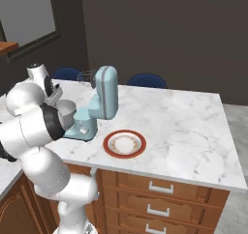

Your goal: Add butter and sugar cubes to the stand mixer bowl and then turn on the stand mixer to begin making frosting.

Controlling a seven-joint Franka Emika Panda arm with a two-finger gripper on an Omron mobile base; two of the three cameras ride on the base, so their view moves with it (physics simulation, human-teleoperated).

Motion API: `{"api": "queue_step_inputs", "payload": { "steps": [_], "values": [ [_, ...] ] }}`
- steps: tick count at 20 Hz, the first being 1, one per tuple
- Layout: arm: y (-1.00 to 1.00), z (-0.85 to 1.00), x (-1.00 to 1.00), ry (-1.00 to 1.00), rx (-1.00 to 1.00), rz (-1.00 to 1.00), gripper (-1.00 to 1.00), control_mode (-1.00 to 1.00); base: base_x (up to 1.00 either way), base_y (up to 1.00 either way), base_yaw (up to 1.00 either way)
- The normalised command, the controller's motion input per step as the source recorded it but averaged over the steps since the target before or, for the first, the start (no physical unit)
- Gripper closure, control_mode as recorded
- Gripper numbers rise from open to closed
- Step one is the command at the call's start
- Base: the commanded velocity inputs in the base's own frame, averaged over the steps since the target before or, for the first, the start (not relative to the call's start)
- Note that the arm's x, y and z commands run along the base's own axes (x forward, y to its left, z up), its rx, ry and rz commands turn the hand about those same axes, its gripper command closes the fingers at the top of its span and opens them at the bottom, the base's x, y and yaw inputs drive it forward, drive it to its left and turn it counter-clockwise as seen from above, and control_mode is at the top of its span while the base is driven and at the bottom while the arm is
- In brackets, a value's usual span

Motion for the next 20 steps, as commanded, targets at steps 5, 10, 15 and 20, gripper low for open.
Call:
{"api": "queue_step_inputs", "payload": {
  "steps": [5, 10, 15, 20],
  "values": [
    [0.0, -0.27, 0.43, 0.0, 0.0, 0.02, 1.0, -1.0, 0.0, 0.0, 0.0],
    [0.0, -0.35, 0.35, 0.01, 0.0, 0.01, 1.0, -1.0, 0.0, 0.0, 0.0],
    [0.0, -0.35, 0.32, 0.0, 0.0, 0.02, 1.0, -1.0, 0.0, 0.0, 0.0],
    [0.03, -0.34, 0.27, 0.02, 0.0, 0.02, -1.0, -1.0, 0.0, 0.0, 0.0]
  ]
}}
